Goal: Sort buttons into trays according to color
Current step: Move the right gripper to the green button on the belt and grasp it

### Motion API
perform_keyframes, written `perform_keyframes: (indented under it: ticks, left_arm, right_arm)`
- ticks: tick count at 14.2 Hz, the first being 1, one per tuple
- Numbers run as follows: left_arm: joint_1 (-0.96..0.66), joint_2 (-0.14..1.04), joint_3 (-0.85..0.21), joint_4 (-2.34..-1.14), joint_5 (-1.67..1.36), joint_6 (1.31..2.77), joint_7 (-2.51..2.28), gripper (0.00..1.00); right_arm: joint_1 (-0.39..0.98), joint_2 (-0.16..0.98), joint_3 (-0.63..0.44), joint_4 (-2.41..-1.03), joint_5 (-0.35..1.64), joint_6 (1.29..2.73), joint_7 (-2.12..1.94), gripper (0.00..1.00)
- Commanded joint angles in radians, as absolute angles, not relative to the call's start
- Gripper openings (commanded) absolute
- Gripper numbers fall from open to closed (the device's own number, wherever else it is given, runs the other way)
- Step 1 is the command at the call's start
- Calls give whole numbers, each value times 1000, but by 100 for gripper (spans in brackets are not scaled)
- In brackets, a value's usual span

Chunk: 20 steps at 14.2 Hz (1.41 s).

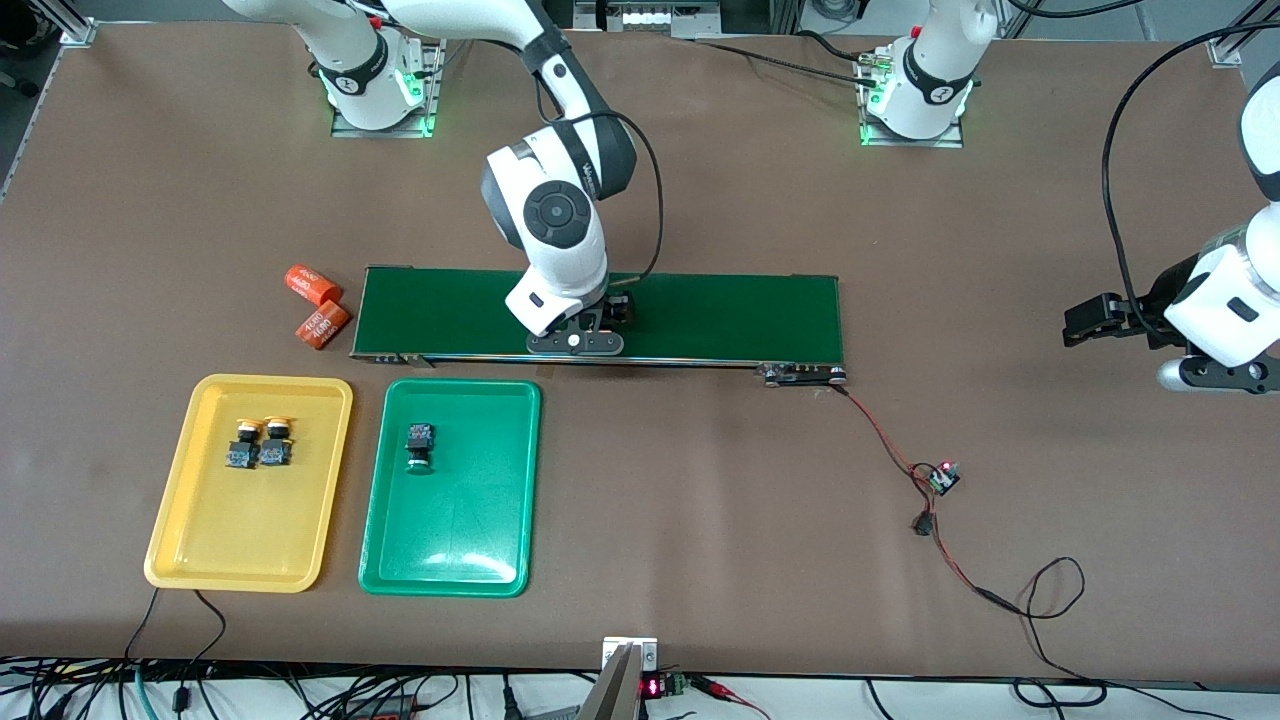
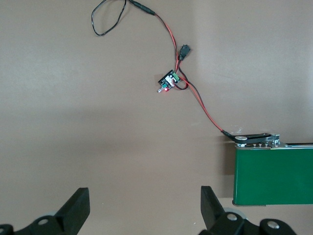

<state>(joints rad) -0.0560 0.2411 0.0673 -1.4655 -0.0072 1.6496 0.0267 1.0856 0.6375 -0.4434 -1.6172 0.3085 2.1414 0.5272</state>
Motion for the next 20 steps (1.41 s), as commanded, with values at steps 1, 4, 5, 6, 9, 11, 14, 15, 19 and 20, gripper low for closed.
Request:
perform_keyframes:
  ticks: [1,4,5,6,9,11,14,15,19,20]
  left_arm:
    - [-61,248,77,-1470,9,1664,49,100]
    - [-61,256,78,-1470,9,1664,49,100]
    - [-61,256,78,-1470,9,1663,49,100]
    - [-58,256,78,-1470,9,1664,49,100]
    - [-51,270,77,-1463,9,1664,49,100]
    - [-51,272,77,-1462,9,1664,48,100]
    - [-49,272,77,-1462,9,1663,48,100]
    - [-49,272,77,-1462,9,1663,48,100]
    - [-49,272,77,-1462,9,1663,49,100]
    - [-49,272,77,-1462,9,1663,49,100]
  right_arm:
    - [1104,641,-451,-1624,328,2152,522,89]
    - [1108,658,-451,-1629,327,2151,522,79]
    - [1106,657,-451,-1634,327,2149,522,63]
    - [1106,658,-451,-1635,325,2143,522,47]
    - [1106,660,-451,-1646,322,2140,520,28]
    - [1101,652,-453,-1641,322,2138,512,14]
    - [1086,617,-471,-1631,316,2100,500,14]
    - [1088,609,-501,-1625,314,2095,500,14]
    - [1014,630,-597,-1559,327,2118,477,15]
    - [978,650,-594,-1524,327,2140,454,15]
